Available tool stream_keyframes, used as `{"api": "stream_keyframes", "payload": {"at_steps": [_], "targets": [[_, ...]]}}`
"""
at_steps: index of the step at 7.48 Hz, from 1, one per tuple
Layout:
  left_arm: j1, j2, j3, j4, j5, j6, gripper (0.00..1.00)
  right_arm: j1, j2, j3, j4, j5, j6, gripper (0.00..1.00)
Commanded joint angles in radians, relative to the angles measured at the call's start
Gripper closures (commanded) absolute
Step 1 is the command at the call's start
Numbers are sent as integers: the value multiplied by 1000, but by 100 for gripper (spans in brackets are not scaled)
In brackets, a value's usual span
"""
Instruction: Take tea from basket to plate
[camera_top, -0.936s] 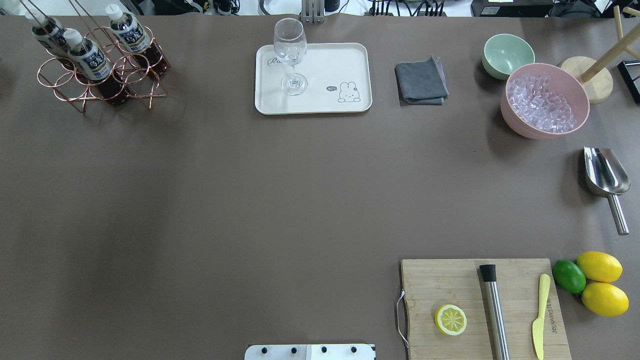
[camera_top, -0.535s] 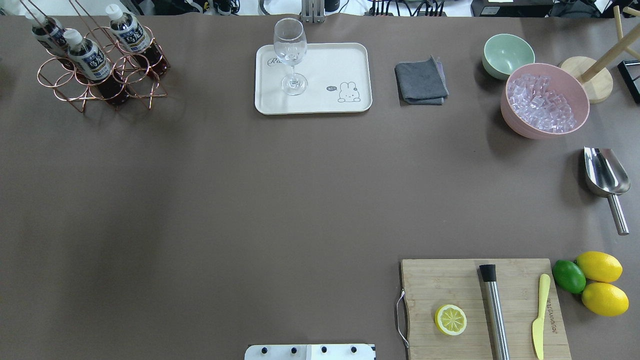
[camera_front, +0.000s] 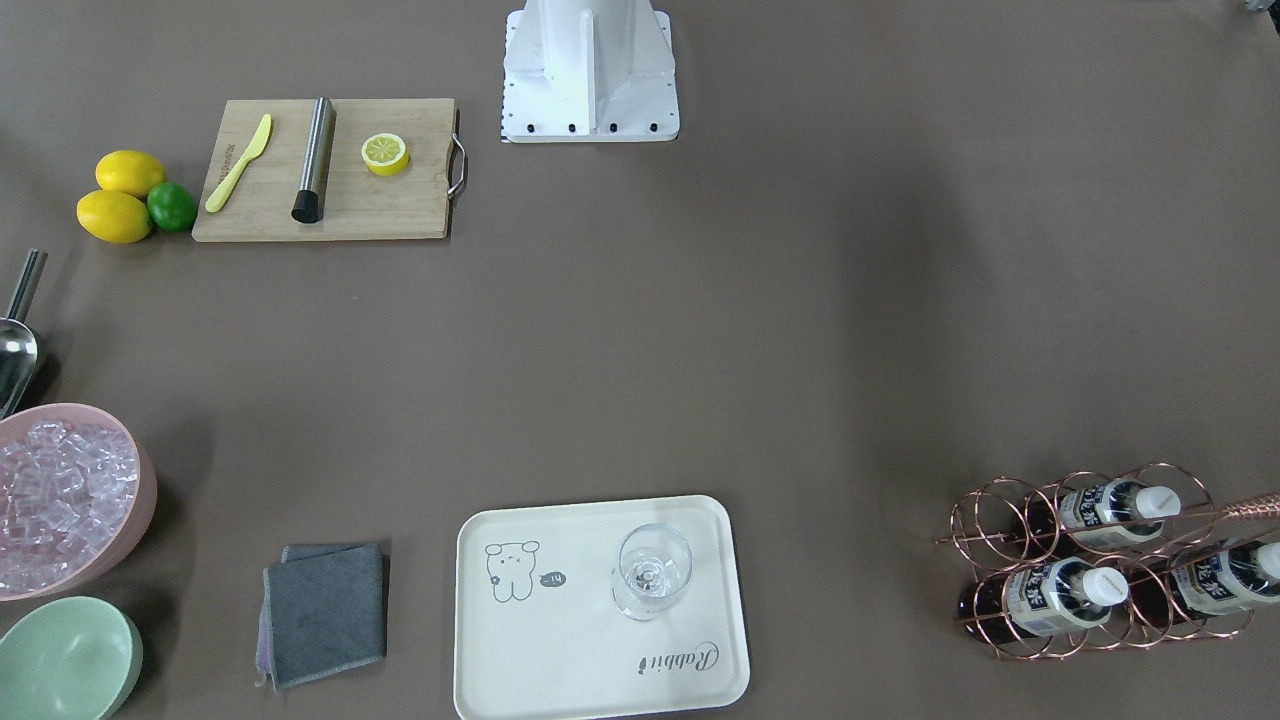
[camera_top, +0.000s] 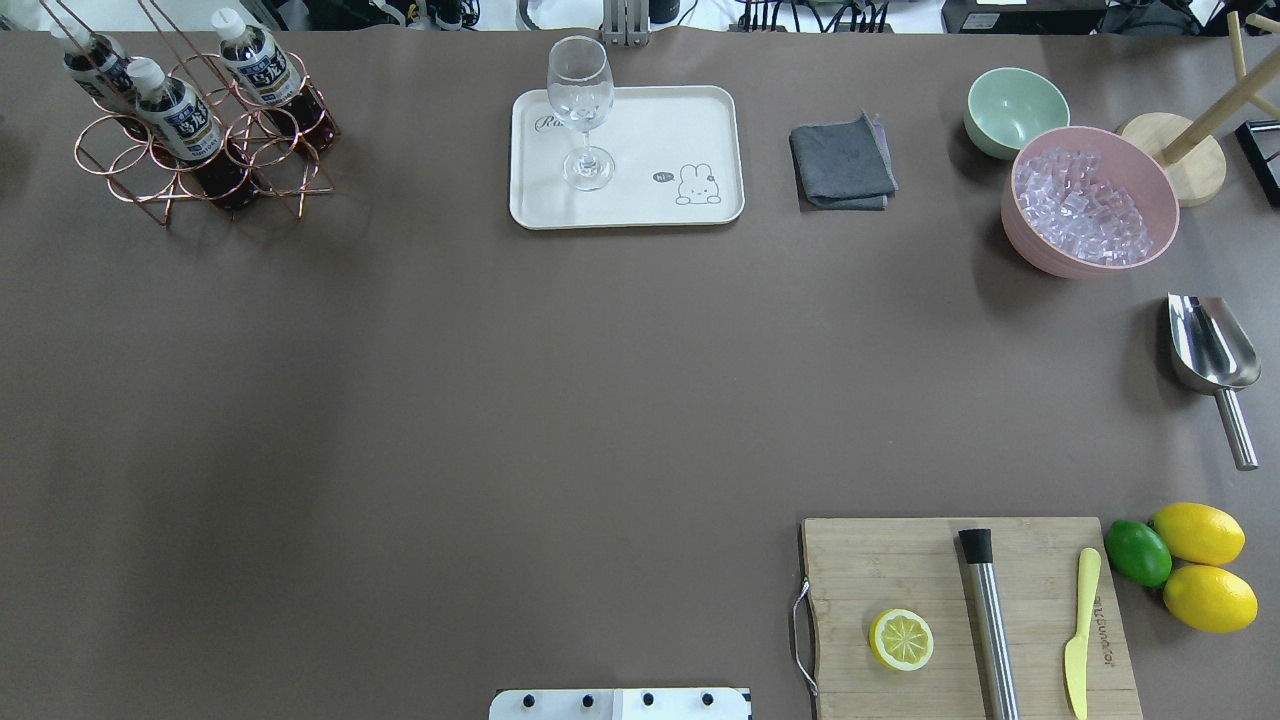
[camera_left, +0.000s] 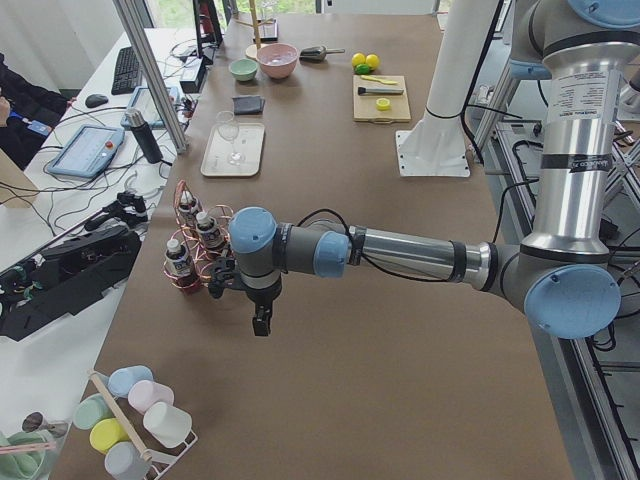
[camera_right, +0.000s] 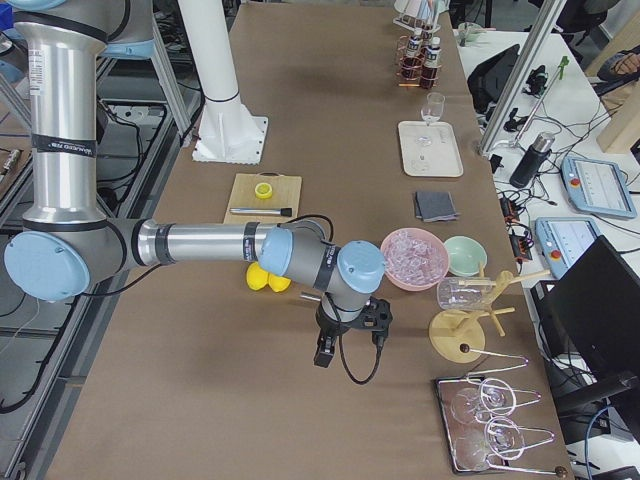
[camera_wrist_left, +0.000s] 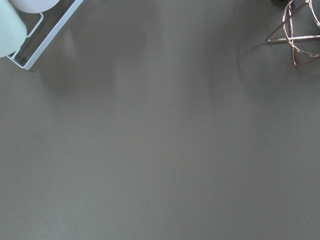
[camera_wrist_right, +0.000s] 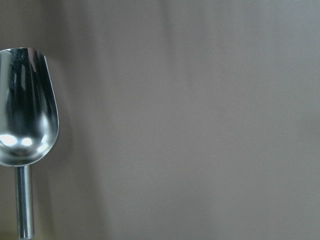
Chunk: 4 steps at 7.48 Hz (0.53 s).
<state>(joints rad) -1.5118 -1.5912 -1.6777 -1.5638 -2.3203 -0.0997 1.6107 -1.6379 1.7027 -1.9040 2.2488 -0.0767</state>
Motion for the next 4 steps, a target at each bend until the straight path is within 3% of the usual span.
{"api": "stream_keyframes", "payload": {"at_steps": [1,4], "targets": [[-2,3,-13,-1,1,0,1,0,-2,0,-1,0,0,0],[-1,-4,-10,-7,-4,-2,1,0,-7,-3,-1,0,0,0]]}}
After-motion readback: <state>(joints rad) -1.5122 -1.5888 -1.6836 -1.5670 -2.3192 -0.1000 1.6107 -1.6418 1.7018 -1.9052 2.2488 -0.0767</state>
